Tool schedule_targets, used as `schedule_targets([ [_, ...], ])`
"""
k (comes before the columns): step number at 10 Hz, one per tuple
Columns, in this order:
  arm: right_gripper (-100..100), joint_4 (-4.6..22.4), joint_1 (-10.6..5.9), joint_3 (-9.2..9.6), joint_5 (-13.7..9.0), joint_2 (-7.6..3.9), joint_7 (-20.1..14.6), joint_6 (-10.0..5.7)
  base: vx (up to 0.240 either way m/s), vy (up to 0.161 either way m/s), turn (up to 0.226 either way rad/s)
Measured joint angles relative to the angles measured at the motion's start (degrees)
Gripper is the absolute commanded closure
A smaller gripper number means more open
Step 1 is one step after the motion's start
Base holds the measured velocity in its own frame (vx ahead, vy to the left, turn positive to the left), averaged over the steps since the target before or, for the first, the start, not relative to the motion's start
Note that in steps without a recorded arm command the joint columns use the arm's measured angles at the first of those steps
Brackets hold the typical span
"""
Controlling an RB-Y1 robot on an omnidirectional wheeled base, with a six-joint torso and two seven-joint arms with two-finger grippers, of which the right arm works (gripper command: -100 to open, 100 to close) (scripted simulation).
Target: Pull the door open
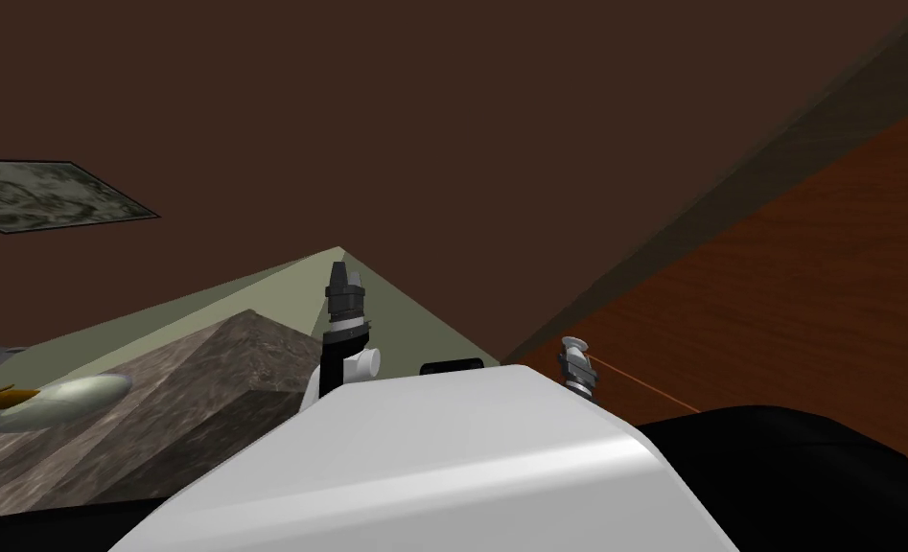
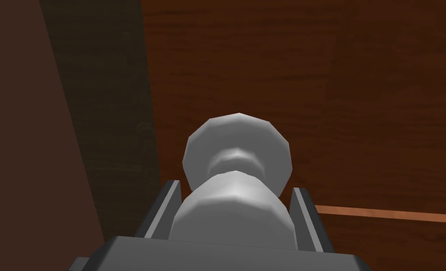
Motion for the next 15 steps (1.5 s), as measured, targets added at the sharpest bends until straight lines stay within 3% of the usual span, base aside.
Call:
schedule_targets([
  [3,100,-0.6,0.2,0.9,0.74,-0.64,-0.5,-0.42,-0.164,0.024,0.052],
  [8,100,-2.16,1.63,4.46,3.29,-1.57,-1.81,-1.68,-0.208,0.043,0.046],
  [11,100,-1.89,1.62,6.2,4.54,-1.93,-2.92,-2.32,-0.151,0.021,0.041],
  [13,100,-3.11,2.26,7.35,5.37,-2.45,-3.01,-2.77,-0.224,-0.01,0.062],
  [15,100,-2.81,2.18,8.78,6.51,-2.95,-3.74,-3.86,-0.211,0.051,0.04],
])
